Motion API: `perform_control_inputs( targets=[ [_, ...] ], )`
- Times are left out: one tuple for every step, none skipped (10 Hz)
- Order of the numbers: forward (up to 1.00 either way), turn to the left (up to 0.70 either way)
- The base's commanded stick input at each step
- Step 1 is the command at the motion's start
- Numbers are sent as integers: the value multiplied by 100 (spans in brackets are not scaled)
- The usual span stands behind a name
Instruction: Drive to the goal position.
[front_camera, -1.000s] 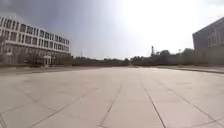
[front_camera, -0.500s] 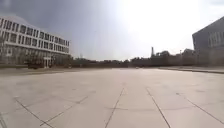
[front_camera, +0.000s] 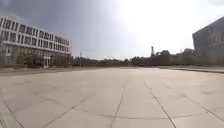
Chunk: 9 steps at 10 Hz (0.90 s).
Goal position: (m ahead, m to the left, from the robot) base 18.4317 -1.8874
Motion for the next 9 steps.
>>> perform_control_inputs(
  targets=[
    [53, 0],
    [53, 0],
    [52, 0],
    [52, 0],
    [52, 0],
    [52, 0],
    [51, 0],
    [51, 0],
    [52, 0]
  ],
)
